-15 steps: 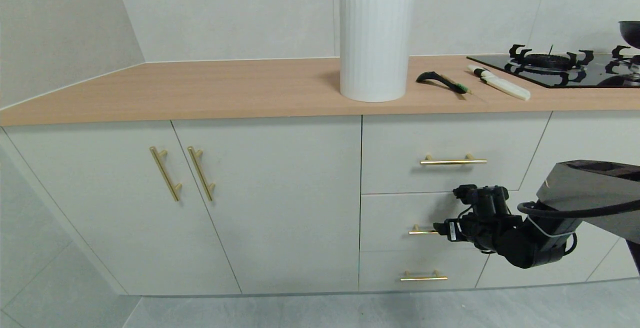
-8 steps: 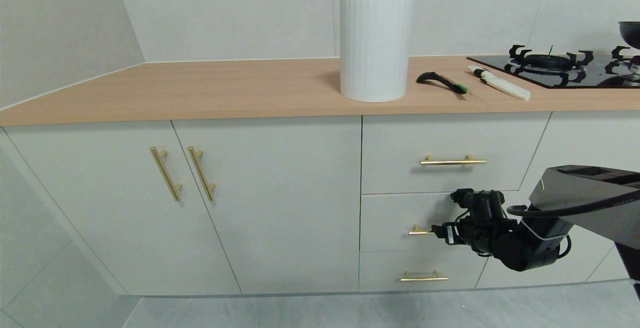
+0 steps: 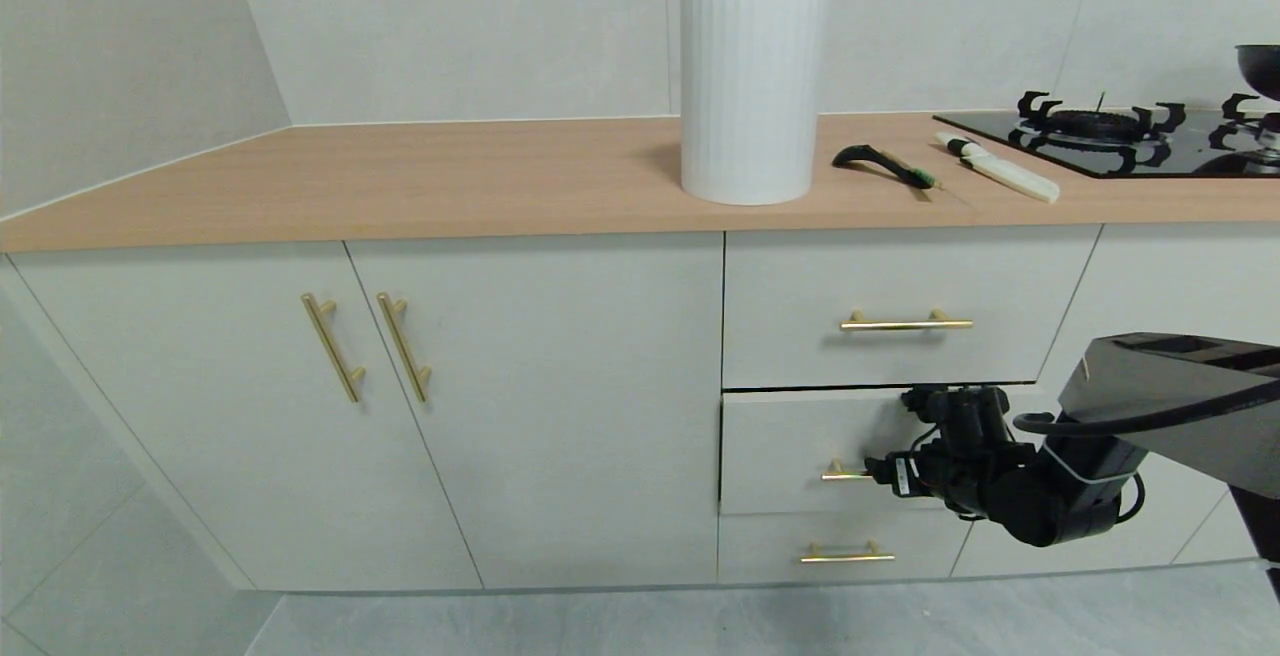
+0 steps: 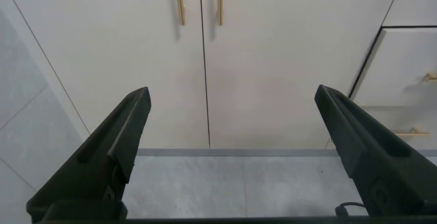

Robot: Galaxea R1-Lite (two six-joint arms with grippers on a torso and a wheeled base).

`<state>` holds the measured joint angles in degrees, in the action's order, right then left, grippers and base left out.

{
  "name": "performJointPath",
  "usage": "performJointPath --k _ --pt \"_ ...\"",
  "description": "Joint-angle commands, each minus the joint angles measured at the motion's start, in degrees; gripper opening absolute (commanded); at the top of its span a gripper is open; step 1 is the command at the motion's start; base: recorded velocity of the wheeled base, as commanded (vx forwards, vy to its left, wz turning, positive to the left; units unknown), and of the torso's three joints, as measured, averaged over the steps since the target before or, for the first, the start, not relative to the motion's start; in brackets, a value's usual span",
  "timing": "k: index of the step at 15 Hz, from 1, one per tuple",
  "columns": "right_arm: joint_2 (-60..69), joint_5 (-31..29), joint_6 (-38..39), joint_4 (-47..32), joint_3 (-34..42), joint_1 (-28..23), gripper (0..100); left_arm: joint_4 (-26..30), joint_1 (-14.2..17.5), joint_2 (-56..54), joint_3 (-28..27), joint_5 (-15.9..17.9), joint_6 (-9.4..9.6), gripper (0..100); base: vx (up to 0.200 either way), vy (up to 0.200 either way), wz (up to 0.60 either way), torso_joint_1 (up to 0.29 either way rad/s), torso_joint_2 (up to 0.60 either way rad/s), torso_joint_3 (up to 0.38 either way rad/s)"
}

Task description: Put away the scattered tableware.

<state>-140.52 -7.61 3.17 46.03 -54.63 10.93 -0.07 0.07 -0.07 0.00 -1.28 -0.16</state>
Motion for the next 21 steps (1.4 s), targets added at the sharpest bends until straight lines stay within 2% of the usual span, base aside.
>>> performJointPath --k 1,4,8,14,21 --pt "0.4 0.0 -0.4 0.0 0.7 0.1 100 0.0 0.0 0.1 0.0 0.0 -0.02 100 0.000 0.000 0.00 0.000 0.00 0.000" --pt "1.7 0.0 -0.8 -0.9 1.7 0.1 100 0.0 0.0 0.1 0.0 0.0 -0.02 100 0.000 0.000 0.00 0.000 0.00 0.000" --pt "5.3 0.7 -0.8 -6.0 2.3 0.0 100 0.1 0.0 0.1 0.0 0.0 -0.02 100 0.000 0.000 0.00 0.000 0.00 0.000" --pt "7.6 0.8 -0.9 -7.0 3.7 0.1 100 0.0 0.0 0.1 0.0 0.0 -0.02 100 0.000 0.000 0.00 0.000 0.00 0.000" --pt "16.7 2.5 -1.6 -21.8 3.9 0.7 100 0.0 0.0 0.1 0.0 0.0 -0.02 100 0.000 0.000 0.00 0.000 0.00 0.000"
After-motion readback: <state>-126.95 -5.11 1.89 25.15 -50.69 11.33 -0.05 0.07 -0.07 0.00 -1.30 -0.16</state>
